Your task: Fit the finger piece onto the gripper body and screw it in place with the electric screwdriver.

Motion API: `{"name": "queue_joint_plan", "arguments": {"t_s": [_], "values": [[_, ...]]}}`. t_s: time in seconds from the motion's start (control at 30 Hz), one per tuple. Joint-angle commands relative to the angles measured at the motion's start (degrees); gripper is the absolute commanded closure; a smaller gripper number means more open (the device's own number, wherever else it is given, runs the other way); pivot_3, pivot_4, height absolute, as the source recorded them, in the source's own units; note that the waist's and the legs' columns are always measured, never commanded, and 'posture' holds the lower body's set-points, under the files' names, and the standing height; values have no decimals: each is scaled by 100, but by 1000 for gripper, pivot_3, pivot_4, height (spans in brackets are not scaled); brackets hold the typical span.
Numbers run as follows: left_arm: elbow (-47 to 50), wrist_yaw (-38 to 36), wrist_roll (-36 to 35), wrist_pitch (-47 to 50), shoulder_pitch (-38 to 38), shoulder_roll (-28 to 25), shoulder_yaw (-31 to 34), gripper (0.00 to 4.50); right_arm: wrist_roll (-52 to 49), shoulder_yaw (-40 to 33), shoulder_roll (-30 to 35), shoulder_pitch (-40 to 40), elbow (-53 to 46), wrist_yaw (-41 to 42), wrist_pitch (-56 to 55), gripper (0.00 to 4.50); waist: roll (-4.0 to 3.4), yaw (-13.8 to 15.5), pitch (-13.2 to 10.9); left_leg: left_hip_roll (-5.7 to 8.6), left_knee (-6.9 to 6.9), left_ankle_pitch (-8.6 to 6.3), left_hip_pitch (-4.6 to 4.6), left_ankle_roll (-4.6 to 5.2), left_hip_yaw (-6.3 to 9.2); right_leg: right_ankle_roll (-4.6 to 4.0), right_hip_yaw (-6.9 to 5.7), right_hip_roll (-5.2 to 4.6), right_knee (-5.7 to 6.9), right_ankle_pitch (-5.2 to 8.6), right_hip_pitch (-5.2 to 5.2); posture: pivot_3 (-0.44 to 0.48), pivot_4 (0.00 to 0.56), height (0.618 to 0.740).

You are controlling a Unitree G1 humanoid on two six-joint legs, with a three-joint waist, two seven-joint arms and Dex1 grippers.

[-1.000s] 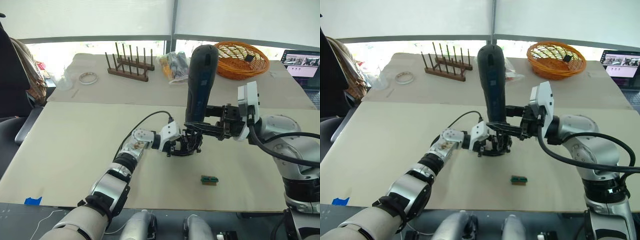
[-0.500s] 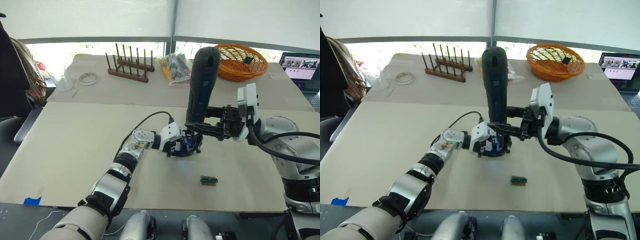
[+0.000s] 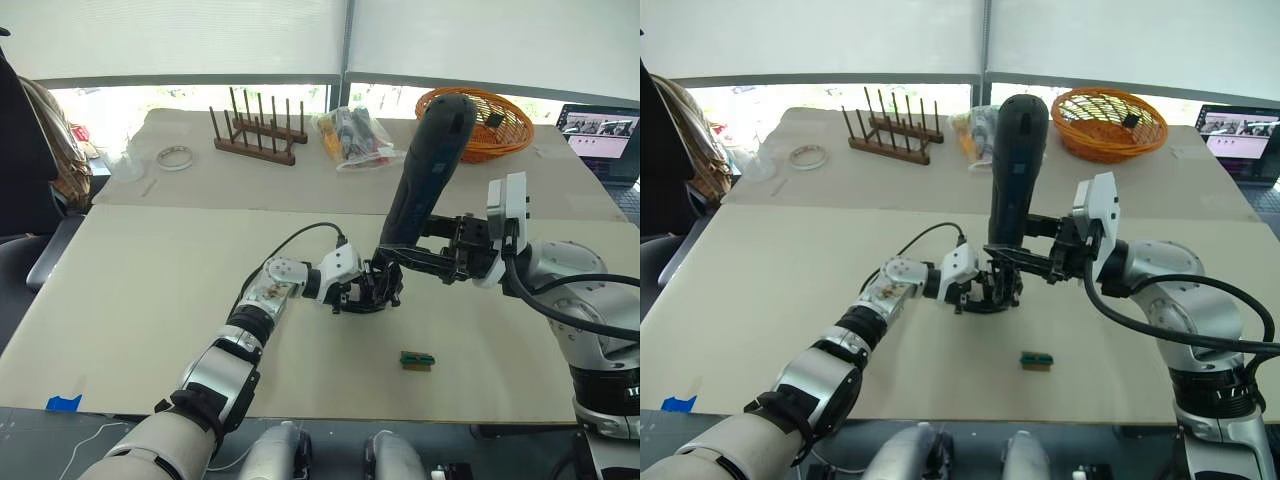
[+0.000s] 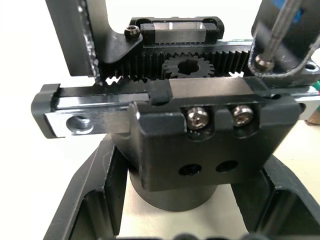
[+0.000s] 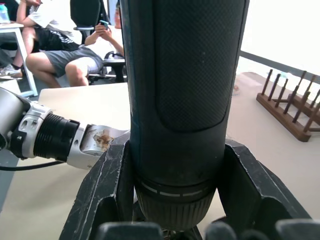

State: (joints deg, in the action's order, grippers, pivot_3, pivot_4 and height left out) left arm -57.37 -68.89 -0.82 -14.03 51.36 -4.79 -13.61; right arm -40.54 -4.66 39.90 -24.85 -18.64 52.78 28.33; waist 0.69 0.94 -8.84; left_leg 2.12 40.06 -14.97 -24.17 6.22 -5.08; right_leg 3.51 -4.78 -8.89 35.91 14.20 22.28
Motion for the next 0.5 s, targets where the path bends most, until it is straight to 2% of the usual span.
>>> {"name": "queue_joint_plan", "arguments": {"t_s": [0.03, 0.2, 0.27, 0.33, 0.5], "values": [[98, -123, -50, -136, 120, -33, 90, 2159, -4, -242, 37, -52, -19, -475, 378, 2546, 0, -4, 0, 1, -1, 0, -4, 0, -1, 0, 0, -3, 0, 0, 1, 0, 150, 740], [-52, -138, 27, -162, 172, 33, 52, 2159, -1038, -865, -186, -852, -605, -892, 436, 2546, -5, -15, -10, 6, -2, 3, -28, 4, -9, -2, -33, -8, 11, -1, 16, 0, 150, 740], [-112, -195, 51, -170, 207, 59, 46, 2159, -1275, -958, -141, -1031, -716, -1027, 599, 2546, -5, -8, -10, 12, 4, 28, -75, 44, -15, -9, -64, -18, 24, -6, 69, 0, 150, 740], [-167, -232, 67, -185, 233, 83, 44, 2159, -1419, -998, -128, -1053, -789, -1107, 715, 2547, -6, 21, -10, 17, 14, 31, -104, 47, -11, -9, -86, -19, 27, -8, 89, 0, 150, 740], [-337, -342, 115, -222, 303, 162, 26, 2159, -1477, -1023, -141, -825, -1092, -1262, 801, 2547, -5, 21, -10, 23, 15, 35, -107, 55, -18, -2, -131, -14, 29, -11, 72, 0, 150, 740]]}}
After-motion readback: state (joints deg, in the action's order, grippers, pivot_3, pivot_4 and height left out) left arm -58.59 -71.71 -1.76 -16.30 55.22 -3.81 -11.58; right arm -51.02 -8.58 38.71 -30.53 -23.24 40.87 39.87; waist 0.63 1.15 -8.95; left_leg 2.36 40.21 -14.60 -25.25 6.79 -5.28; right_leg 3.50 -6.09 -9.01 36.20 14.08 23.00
